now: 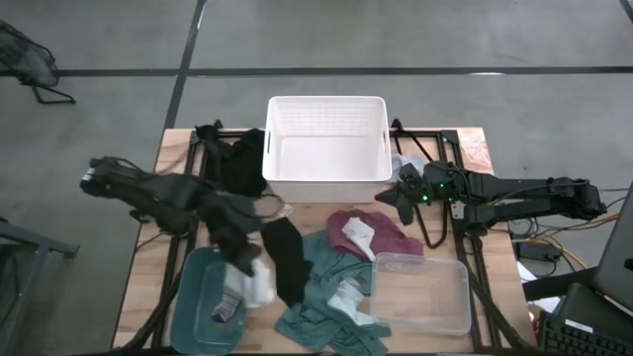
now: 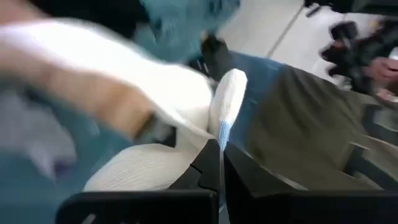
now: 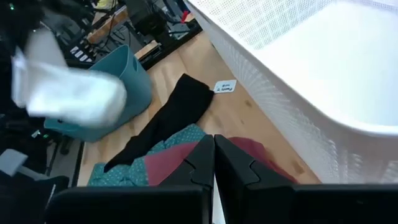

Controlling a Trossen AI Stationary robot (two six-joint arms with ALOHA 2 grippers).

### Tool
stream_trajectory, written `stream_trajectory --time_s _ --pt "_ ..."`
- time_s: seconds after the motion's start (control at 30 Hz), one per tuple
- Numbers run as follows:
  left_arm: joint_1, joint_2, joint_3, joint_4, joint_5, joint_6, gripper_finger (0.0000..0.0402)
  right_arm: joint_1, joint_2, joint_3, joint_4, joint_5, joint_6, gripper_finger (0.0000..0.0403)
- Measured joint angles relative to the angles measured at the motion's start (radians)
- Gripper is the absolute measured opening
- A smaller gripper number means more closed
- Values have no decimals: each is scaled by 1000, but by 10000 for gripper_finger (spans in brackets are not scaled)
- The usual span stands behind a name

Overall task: Pick & Place Cloths
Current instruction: Put the white striped sock into the blue bin

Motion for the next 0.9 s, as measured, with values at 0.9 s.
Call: stream_trajectory --time_s 0.9 --pt "-81 -56 -245 -279 146 -127 76 0 0 0 -46 -42 -29 9"
